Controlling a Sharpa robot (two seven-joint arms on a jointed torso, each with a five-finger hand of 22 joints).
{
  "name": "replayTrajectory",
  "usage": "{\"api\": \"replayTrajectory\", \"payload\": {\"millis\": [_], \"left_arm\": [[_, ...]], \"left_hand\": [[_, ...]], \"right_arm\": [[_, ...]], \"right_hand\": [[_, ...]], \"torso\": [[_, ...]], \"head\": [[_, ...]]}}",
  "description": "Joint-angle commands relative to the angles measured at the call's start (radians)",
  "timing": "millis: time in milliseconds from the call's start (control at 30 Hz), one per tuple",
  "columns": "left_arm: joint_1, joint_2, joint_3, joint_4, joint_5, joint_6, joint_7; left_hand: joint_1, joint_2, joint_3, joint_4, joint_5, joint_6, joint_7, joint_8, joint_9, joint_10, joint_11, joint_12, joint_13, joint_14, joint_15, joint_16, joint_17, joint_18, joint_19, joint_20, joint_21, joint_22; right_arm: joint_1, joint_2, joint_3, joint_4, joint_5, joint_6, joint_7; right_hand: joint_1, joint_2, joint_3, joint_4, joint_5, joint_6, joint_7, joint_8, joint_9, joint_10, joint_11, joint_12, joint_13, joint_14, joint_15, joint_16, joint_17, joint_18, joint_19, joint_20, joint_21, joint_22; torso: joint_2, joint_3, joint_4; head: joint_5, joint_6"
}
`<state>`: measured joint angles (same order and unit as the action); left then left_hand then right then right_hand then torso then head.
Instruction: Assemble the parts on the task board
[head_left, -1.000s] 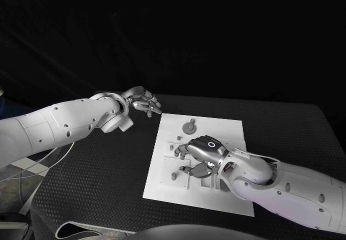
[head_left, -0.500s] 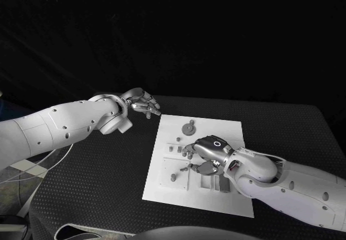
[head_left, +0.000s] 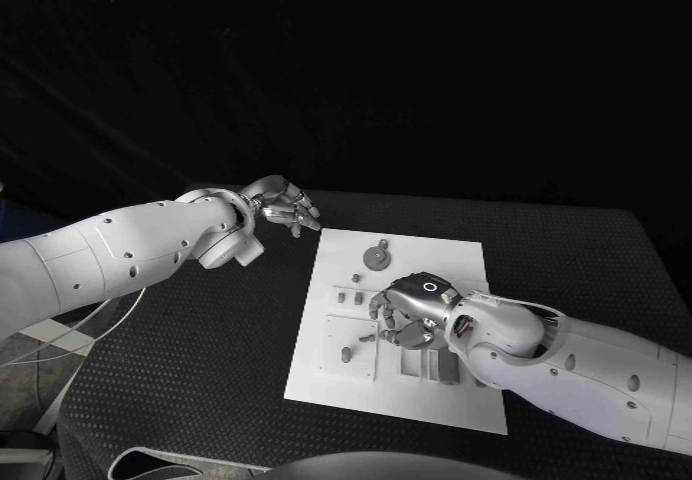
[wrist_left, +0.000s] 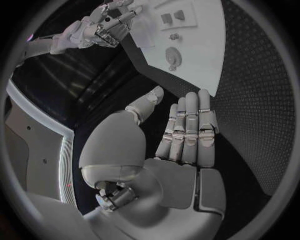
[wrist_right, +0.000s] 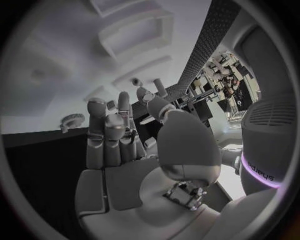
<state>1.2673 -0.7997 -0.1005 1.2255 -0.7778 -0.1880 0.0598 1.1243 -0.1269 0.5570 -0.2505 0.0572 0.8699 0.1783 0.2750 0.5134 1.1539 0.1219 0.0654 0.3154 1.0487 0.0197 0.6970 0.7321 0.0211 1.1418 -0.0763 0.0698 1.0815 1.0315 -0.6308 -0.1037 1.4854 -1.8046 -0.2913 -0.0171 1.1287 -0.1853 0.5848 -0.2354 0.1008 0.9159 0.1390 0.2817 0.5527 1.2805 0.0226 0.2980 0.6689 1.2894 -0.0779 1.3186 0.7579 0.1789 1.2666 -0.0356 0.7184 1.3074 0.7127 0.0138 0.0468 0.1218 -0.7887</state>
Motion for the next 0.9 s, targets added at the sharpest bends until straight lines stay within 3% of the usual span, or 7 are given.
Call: {"api": "replayTrajectory", "payload": {"millis": [33, 367, 700, 900], "left_arm": [[0.001, 0.002, 0.001, 0.002, 0.007, 0.006, 0.006], [0.001, 0.004, 0.001, 0.001, 0.007, 0.008, 0.006], [0.001, 0.002, 0.001, 0.003, 0.007, 0.008, 0.006], [0.001, 0.002, 0.001, 0.003, 0.007, 0.008, 0.005]], "left_hand": [[0.001, 0.009, -0.006, 0.001, 0.004, -0.007, 0.002, 0.003, 0.002, -0.008, 0.001, 0.003, 0.001, -0.009, 0.000, 0.006, -0.002, 0.015, -0.005, -0.002, -0.001, -0.001], [0.001, 0.009, -0.006, 0.001, 0.004, -0.007, 0.002, 0.003, 0.002, -0.008, 0.001, 0.003, 0.001, -0.009, 0.000, 0.007, -0.002, 0.015, -0.005, -0.002, -0.001, -0.001], [0.001, 0.009, -0.006, 0.002, 0.004, -0.007, 0.002, 0.003, 0.002, -0.008, 0.001, 0.003, 0.001, -0.009, 0.000, 0.007, -0.002, 0.015, -0.005, -0.002, -0.001, -0.001], [0.001, 0.009, -0.006, 0.002, 0.004, -0.007, 0.002, 0.003, 0.002, -0.008, 0.001, 0.003, 0.001, -0.009, 0.000, 0.007, -0.002, 0.015, -0.005, -0.002, -0.001, -0.001]], "right_arm": [[0.000, 0.008, -0.001, -0.011, 0.008, 0.040, -0.003], [-0.007, 0.040, -0.006, -0.036, 0.016, 0.062, 0.000], [-0.015, 0.047, -0.009, -0.043, 0.019, 0.092, -0.004], [-0.020, 0.056, -0.011, -0.053, 0.019, 0.086, -0.007]], "right_hand": [[-0.009, 0.006, 0.005, 0.014, 0.002, 0.002, -0.009, -0.001, 0.004, -0.049, -0.002, 0.056, 0.144, 0.000, -0.010, -0.001, 0.001, 0.083, 0.004, -0.003, 0.006, 0.021], [-0.020, 0.008, 0.008, 0.020, 0.001, 0.014, -0.008, 0.001, 0.012, -0.070, -0.003, 0.058, 0.238, 0.000, -0.013, -0.001, 0.003, 0.083, 0.001, -0.003, 0.010, 0.022], [-0.042, 0.009, 0.001, 0.032, 0.001, 0.027, -0.018, 0.001, 0.019, -0.047, -0.013, 0.087, 0.347, 0.001, -0.023, 0.001, 0.006, 0.083, 0.001, -0.004, 0.017, 0.022], [-0.046, 0.010, 0.000, 0.034, 0.001, 0.030, -0.019, 0.000, 0.021, -0.051, -0.015, 0.100, 0.371, 0.001, -0.024, 0.002, 0.007, 0.083, 0.001, -0.004, 0.019, 0.022]], "torso": [[0.000, 0.0003, 0.0011], [0.000, -0.0001, 0.0011], [0.000, -0.0005, 0.0000], [0.000, 0.0002, -0.0004]], "head": [[0.000, -0.001], [0.000, -0.003], [0.001, -0.006], [0.002, -0.007]]}}
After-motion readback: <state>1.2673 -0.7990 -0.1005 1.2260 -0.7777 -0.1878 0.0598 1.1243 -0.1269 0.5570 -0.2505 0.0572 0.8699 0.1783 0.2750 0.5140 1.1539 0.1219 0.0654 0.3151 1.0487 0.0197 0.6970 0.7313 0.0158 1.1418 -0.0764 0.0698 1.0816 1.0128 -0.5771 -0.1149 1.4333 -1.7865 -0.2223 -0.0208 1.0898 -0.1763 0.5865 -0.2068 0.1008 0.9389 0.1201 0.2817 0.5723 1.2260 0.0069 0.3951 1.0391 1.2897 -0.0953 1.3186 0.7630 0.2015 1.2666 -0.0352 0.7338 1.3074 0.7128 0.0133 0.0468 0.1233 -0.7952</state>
